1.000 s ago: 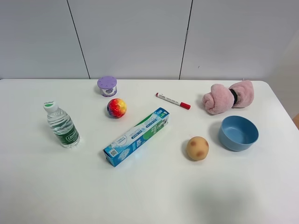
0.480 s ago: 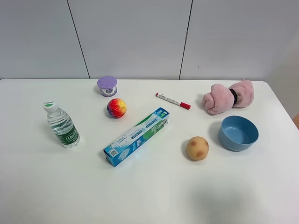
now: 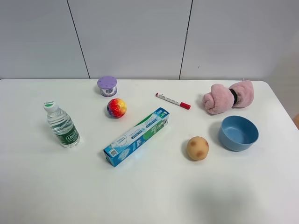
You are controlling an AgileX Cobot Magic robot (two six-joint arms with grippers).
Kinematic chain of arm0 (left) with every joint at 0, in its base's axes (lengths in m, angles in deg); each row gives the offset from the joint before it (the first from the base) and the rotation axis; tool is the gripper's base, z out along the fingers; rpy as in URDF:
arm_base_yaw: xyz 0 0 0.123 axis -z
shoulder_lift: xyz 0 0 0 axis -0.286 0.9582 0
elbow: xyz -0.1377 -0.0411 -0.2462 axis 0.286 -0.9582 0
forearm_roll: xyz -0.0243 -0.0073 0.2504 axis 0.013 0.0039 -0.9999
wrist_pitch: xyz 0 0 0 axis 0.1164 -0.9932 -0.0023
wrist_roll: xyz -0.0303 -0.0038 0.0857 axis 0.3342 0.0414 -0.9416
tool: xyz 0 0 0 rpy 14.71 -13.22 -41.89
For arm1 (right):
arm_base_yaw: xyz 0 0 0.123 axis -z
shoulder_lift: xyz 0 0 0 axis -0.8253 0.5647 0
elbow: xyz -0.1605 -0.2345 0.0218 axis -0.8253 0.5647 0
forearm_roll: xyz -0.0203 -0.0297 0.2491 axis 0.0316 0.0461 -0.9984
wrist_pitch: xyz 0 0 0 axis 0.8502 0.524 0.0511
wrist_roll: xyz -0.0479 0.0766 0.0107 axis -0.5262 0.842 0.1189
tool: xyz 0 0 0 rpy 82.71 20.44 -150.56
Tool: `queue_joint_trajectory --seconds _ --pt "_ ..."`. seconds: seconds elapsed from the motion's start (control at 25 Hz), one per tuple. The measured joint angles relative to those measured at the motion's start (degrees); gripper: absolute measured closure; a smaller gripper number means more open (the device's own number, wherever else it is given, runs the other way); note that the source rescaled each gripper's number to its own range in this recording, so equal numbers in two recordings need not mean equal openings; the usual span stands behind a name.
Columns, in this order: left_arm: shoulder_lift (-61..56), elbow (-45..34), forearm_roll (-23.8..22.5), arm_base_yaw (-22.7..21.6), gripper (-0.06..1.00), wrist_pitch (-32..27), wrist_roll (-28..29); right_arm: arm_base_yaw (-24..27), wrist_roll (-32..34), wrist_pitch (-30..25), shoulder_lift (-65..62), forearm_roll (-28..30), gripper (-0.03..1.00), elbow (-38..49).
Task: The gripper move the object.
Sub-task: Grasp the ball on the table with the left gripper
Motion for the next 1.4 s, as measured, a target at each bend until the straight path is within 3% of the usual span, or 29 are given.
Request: queue_joint_trajectory --seconds 0.6,0.84,1.04,1.4 --pt "2.9 1.5 0.0 0.0 -0.06 0.1 0.0 0.0 0.0 0.0 0.0 0.0 -0.03 0.0" --pt "16.0 9.8 0.9 0.0 -0.06 3.4 -1.7 0.0 0.0 0.0 0.0 0.0 -0.03 0.0" --pt "29.5 17.6 4.5 0.0 -0.06 7.8 -5.6 0.0 0.0 0.0 0.0 0.0 -0.03 0.0" --pt "54.3 31.0 11.9 0.0 -0.06 9.2 -12.2 0.0 0.0 0.0 0.0 0.0 -0.03 0.0"
